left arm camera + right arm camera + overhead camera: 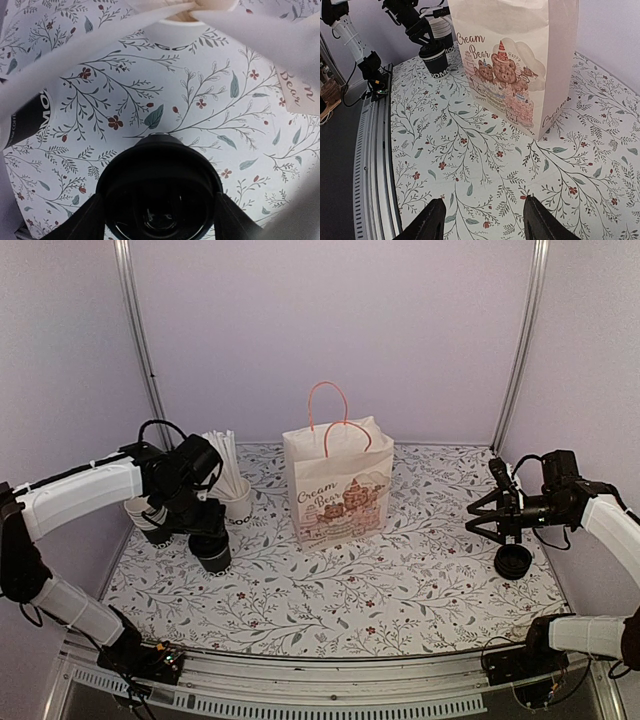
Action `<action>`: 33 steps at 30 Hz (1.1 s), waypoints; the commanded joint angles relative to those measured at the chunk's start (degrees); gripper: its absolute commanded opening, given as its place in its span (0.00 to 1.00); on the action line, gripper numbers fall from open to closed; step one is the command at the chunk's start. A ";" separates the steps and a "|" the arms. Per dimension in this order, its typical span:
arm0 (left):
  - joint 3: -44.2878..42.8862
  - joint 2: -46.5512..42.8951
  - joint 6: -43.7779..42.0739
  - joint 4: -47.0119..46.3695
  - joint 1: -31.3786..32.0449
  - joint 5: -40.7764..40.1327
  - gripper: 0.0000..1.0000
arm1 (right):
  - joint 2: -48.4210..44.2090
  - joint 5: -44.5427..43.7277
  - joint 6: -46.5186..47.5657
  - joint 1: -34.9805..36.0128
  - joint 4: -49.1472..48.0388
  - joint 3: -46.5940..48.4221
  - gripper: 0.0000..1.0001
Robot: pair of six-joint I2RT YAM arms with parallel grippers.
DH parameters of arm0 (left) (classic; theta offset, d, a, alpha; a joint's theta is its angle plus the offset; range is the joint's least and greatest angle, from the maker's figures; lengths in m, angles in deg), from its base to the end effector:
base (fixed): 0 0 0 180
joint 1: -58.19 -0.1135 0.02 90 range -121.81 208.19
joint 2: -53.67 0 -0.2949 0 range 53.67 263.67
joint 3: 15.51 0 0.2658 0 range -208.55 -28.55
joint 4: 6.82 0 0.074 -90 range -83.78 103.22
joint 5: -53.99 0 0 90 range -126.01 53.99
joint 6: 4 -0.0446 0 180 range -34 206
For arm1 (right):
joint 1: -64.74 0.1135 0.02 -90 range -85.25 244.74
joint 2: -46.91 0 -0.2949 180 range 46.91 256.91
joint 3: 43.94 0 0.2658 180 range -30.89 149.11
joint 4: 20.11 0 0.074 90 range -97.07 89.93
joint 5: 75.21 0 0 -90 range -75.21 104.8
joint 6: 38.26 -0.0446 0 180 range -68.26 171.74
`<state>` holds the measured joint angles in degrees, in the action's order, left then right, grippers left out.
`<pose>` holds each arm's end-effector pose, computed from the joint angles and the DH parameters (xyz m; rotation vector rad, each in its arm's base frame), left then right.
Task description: Pack the takeout coffee
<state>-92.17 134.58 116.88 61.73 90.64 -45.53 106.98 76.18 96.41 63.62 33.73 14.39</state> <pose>0.2346 -0.1405 0.2723 0.0031 2.8000 -0.0238 0.1932 0.0354 0.2823 -1.1132 1.7682 0.8762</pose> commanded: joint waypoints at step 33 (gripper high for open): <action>-75.32 52.02 -12.28 12.14 38.51 10.15 0.66 | 1.40 -4.52 -4.94 0.23 -2.65 0.16 0.55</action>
<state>-165.06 184.98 107.54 74.67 129.52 -39.87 107.77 72.29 92.23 63.62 31.87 14.41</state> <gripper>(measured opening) 0.691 0.550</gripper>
